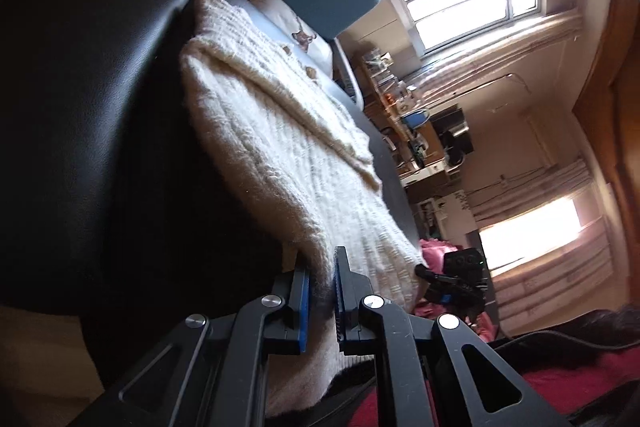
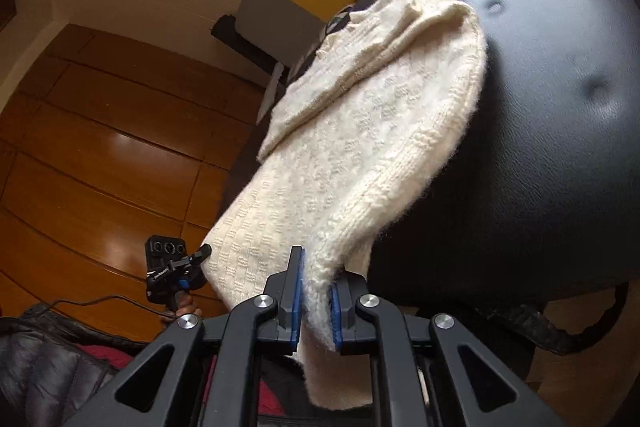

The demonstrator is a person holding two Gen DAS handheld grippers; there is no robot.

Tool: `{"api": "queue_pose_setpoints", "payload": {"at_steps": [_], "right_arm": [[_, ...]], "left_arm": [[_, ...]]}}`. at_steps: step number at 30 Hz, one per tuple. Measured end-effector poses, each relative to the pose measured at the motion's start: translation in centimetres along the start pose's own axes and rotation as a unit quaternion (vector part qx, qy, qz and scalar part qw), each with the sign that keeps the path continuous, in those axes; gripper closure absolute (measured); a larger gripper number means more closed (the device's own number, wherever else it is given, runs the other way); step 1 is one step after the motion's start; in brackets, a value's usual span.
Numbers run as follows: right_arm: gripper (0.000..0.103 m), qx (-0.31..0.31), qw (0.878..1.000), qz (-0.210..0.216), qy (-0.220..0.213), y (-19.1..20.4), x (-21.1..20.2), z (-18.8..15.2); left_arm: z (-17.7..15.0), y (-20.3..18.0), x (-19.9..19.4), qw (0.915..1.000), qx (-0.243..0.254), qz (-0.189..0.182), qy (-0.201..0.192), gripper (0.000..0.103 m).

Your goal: Fold clothes

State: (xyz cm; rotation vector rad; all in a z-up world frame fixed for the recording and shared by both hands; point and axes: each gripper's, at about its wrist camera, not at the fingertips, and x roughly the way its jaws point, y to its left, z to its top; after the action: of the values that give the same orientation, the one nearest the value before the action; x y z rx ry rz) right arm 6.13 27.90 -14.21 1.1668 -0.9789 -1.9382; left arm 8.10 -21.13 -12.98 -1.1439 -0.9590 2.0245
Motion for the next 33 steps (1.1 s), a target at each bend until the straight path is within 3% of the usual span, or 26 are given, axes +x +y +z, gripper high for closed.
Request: {"api": "queue_pose_setpoints", "payload": {"at_steps": [3,6,11,13,16,18,19,21,24,26,27,29,30,31,33], "right_arm": [[0.093,-0.01,1.0,0.021,-0.005,1.0,0.6,2.4],[0.093,-0.02,0.999,0.041,-0.018,2.1,1.2,5.3],[0.093,-0.016,0.996,0.062,-0.062,2.7,2.8,12.5],[0.093,0.013,0.995,0.034,-0.088,1.0,3.1,16.0],[0.093,0.101,0.989,-0.031,-0.1,-3.8,4.9,19.7],[0.09,0.147,0.982,-0.067,-0.094,-6.7,6.0,21.0],[0.09,0.162,0.982,-0.04,-0.087,-7.5,5.9,20.7],[0.075,0.163,0.983,-0.014,-0.081,-7.6,5.6,19.8],[0.075,0.166,0.985,0.037,-0.038,-7.2,5.6,17.7],[0.074,0.166,0.985,0.045,-0.018,-6.7,6.3,16.4],[0.074,0.159,0.987,0.035,-0.015,-6.3,6.7,16.0],[0.073,0.106,0.992,-0.056,-0.03,-4.5,7.3,15.7],[0.073,0.043,0.992,-0.113,-0.033,-2.8,8.0,15.6],[0.073,-0.023,0.989,-0.142,-0.021,-1.4,9.2,15.4],[0.073,-0.152,0.969,-0.197,0.003,1.6,11.5,14.9]], "left_arm": [[2.2,-0.3,-0.2,0.9985,-0.02,-0.045,-0.023,0.093],[5.4,-1.3,0.1,0.997,-0.011,-0.066,-0.039,0.093],[13.2,-2.0,1.9,0.992,-0.011,-0.1,-0.076,0.093],[16.9,-0.1,3.7,0.9902,-0.058,-0.088,-0.091,0.093],[21.1,4.7,8.0,0.9852,-0.148,-0.014,-0.085,0.093],[22.2,7.7,10.8,0.979,-0.189,0.036,-0.066,0.093],[22.1,8.4,11.5,0.9774,-0.2,0.035,-0.059,0.093],[22.0,9.2,12.3,0.9774,-0.201,0.04,-0.052,0.093],[21.7,9.3,12.0,0.9812,-0.181,0.046,-0.049,0.092],[21.6,9.2,12.0,0.983,-0.172,0.048,-0.045,0.092],[21.6,9.2,11.9,0.9835,-0.168,0.051,-0.044,0.092],[21.5,9.2,12.0,0.984,-0.165,0.056,-0.04,0.092],[21.4,9.2,12.0,0.9836,-0.166,0.057,-0.04,0.092],[21.3,9.2,12.0,0.9833,-0.168,0.057,-0.04,0.091],[21.3,9.0,12.1,0.9835,-0.166,0.062,-0.036,0.091]]}}
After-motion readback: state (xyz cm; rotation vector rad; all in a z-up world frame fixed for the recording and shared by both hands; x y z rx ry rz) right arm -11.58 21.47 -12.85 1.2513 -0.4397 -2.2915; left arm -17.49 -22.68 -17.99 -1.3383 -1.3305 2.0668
